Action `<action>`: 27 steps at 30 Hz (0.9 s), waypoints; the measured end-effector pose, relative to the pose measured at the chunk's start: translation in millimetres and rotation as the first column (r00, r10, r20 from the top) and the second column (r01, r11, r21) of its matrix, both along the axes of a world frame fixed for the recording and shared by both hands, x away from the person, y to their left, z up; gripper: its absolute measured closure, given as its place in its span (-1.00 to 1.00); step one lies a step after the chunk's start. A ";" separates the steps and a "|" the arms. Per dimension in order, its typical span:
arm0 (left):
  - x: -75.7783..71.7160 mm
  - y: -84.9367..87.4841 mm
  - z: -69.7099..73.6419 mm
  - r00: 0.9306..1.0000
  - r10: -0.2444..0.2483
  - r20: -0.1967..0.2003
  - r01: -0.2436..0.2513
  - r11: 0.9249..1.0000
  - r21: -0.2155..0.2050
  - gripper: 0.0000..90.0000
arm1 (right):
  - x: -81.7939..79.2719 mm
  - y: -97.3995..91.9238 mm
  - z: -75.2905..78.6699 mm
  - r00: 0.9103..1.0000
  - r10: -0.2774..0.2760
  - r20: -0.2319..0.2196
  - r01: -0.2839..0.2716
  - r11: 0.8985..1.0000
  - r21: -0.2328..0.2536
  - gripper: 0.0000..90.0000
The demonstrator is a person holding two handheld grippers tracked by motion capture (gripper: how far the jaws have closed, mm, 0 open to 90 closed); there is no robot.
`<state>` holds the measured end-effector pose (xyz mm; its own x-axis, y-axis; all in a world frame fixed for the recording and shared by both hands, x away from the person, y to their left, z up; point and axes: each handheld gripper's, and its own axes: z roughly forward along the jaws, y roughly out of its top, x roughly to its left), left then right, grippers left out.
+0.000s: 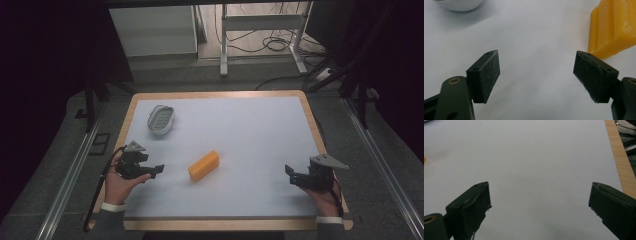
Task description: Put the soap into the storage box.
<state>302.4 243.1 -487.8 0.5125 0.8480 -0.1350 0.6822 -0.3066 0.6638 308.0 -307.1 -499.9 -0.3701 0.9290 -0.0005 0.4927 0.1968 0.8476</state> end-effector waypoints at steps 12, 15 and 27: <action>4.0 -5.1 13.1 0.997 -0.073 -0.017 0.073 0.997 -0.005 -0.52 | -2.6 3.8 -1.9 1.000 -0.011 0.002 0.011 1.000 -0.015 -0.88; 5.1 -9.6 16.4 0.996 -0.085 -0.019 0.085 0.996 0.001 -0.52 | -3.0 2.9 -1.9 1.000 -0.011 0.003 0.011 1.000 -0.016 -0.88; 11.6 -42.9 38.2 0.988 -0.154 -0.007 0.155 0.987 0.040 -0.53 | -4.7 2.0 -1.3 1.000 -0.025 0.012 0.026 0.999 -0.022 -0.88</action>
